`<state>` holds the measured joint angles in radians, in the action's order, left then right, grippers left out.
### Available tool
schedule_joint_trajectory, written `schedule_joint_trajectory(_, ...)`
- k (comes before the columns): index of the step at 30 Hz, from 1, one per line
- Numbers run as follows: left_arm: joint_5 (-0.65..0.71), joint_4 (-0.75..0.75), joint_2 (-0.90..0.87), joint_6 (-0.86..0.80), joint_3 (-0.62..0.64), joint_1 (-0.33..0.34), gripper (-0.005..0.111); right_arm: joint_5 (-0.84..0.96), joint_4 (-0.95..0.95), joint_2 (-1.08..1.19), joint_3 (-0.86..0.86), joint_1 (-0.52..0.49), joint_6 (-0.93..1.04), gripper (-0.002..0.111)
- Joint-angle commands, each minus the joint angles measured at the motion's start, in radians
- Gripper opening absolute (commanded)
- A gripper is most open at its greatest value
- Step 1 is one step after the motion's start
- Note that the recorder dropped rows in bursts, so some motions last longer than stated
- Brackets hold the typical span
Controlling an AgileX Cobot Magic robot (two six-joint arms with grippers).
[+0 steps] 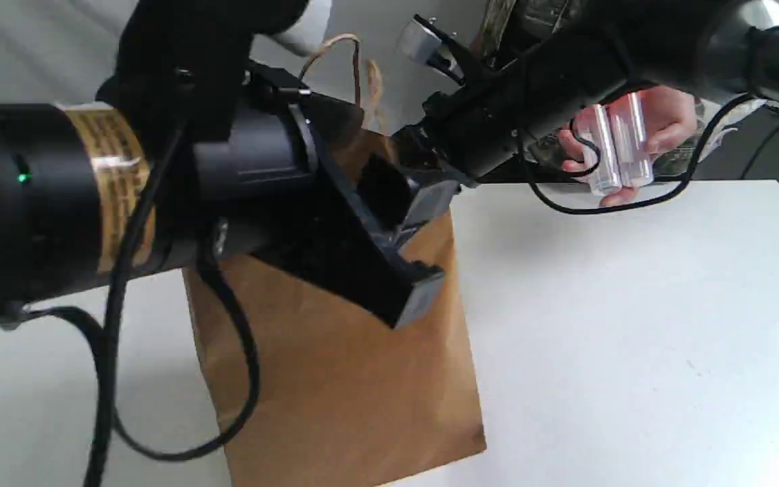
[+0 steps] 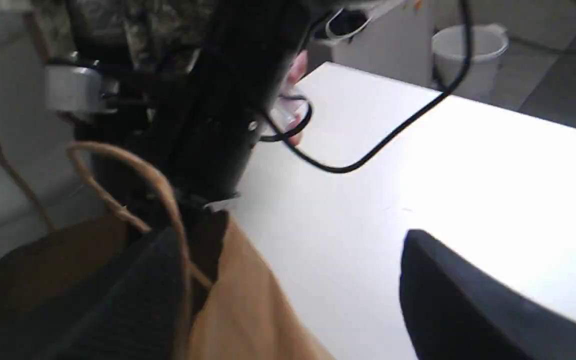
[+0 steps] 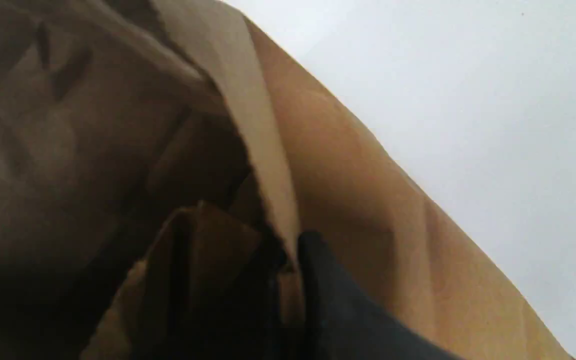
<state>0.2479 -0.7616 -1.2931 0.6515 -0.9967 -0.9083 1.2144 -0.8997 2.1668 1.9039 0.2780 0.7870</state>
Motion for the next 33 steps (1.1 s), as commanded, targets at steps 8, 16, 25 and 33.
schedule_joint_trajectory(8,0.263,0.027,-0.011,-0.002,-0.091,-0.003,0.054,0.007,0.015,-0.019,-0.01,0.004,-0.002,0.0)
schedule_joint_trajectory(16,0.287,0.044,-0.013,-0.009,-0.091,-0.003,0.004,0.007,0.015,-0.019,-0.01,0.004,-0.011,0.0)
schedule_joint_trajectory(25,0.501,0.045,-0.013,-0.167,-0.252,0.024,0.0,0.007,0.03,-0.019,-0.01,0.004,-0.061,0.0)
schedule_joint_trajectory(33,0.501,0.076,-0.084,-0.356,-0.46,0.145,0.0,0.007,0.202,-0.061,-0.01,0.004,-0.18,0.0)
